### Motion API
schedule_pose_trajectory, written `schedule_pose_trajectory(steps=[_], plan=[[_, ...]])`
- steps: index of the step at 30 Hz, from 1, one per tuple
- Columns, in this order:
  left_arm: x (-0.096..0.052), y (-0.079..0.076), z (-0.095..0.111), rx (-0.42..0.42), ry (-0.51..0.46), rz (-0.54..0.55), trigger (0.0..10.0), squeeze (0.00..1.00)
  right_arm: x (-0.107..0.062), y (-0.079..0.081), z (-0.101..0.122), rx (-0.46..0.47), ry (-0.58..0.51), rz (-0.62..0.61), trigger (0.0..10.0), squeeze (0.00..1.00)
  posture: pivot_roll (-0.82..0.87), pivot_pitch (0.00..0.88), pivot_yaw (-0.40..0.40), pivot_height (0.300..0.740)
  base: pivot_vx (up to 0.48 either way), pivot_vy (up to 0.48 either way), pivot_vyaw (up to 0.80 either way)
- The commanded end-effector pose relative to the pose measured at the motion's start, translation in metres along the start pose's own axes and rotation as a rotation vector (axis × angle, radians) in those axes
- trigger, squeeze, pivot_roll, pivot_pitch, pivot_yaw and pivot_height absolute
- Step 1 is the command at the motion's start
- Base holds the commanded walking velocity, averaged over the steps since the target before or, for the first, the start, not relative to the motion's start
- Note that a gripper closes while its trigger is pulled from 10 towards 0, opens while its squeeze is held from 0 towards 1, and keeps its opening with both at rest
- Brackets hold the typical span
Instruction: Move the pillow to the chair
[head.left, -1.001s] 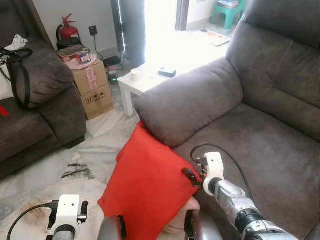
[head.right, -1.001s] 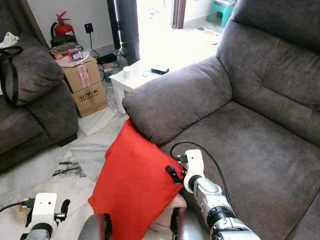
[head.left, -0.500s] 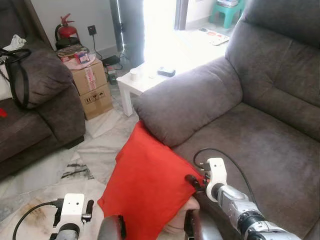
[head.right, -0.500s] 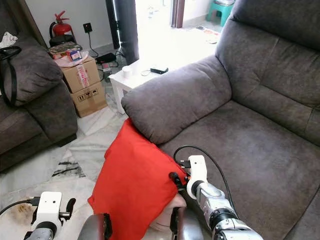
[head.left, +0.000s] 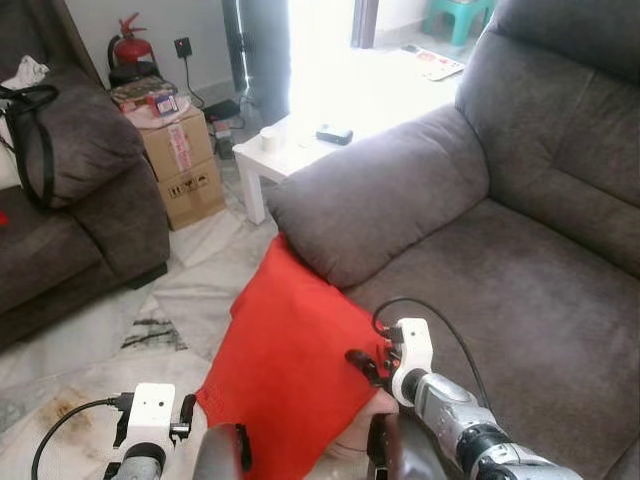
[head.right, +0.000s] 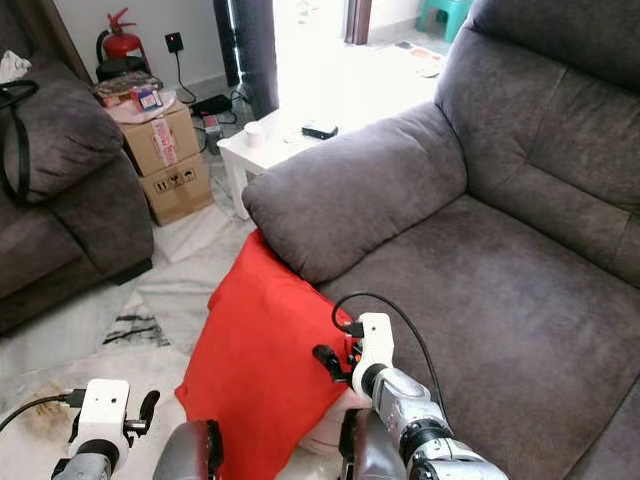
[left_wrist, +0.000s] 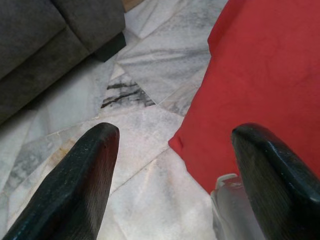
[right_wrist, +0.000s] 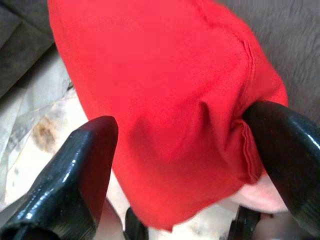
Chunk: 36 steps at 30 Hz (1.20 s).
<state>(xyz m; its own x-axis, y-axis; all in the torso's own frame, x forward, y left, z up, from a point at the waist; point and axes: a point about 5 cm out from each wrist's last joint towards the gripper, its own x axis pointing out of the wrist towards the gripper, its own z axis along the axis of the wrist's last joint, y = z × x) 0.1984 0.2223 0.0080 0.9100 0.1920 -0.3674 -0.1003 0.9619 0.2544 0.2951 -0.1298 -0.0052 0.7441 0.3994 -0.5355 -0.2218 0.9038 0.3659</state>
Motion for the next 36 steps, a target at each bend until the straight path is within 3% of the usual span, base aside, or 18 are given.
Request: schedule_pose_trajectory(steps=[1, 8, 14, 16, 26, 34, 35, 36], plan=[[-0.003, -0.004, -0.001, -0.006, 0.008, -0.016, 10.0, 0.0, 0.002, 0.003, 0.005, 0.018, -0.037, -0.016, 10.0, 0.0, 0.14, 0.139, -0.035, 0.593, 0.0, 0.0, 0.0], [-0.009, -0.01, 0.006, -0.004, -0.023, -0.025, 10.0, 0.0, 0.002, -0.002, 0.014, 0.038, -0.102, -0.089, 10.0, 0.0, 0.15, 0.169, -0.057, 0.593, 0.0, 0.0, 0.0], [-0.013, -0.011, 0.014, -0.009, -0.054, -0.015, 10.0, 0.0, 0.0, -0.006, 0.008, -0.026, -0.078, -0.141, 10.0, 0.0, 0.17, 0.19, -0.069, 0.593, 0.0, 0.0, 0.0], [-0.013, -0.011, 0.016, -0.01, -0.058, -0.015, 10.0, 0.0, -0.001, -0.008, 0.006, -0.007, -0.068, -0.162, 10.0, 0.0, 0.17, 0.191, -0.069, 0.593, 0.0, 0.0, 0.0], [-0.013, -0.01, 0.024, -0.01, -0.069, -0.042, 10.0, 0.0, 0.004, 0.009, -0.009, 0.095, -0.013, -0.054, 10.0, 0.0, 0.18, 0.195, -0.072, 0.593, 0.0, 0.0, 0.0], [-0.011, -0.012, 0.025, -0.008, -0.068, -0.058, 10.0, 0.0, 0.005, 0.014, -0.014, 0.09, -0.006, -0.027, 10.0, 0.0, 0.17, 0.183, -0.067, 0.593, 0.0, 0.0, 0.0], [-0.011, -0.012, 0.025, -0.007, -0.07, -0.062, 10.0, 0.0, 0.005, 0.014, -0.016, 0.097, -0.007, -0.02, 0.0, 0.0, 0.17, 0.181, -0.065, 0.593, 0.0, 0.0, 0.0], [-0.01, -0.013, 0.026, -0.007, -0.071, -0.064, 10.0, 0.0, 0.004, 0.015, -0.019, 0.102, -0.006, -0.003, 0.0, 0.0, 0.17, 0.179, -0.063, 0.593, 0.0, 0.0, 0.0]])
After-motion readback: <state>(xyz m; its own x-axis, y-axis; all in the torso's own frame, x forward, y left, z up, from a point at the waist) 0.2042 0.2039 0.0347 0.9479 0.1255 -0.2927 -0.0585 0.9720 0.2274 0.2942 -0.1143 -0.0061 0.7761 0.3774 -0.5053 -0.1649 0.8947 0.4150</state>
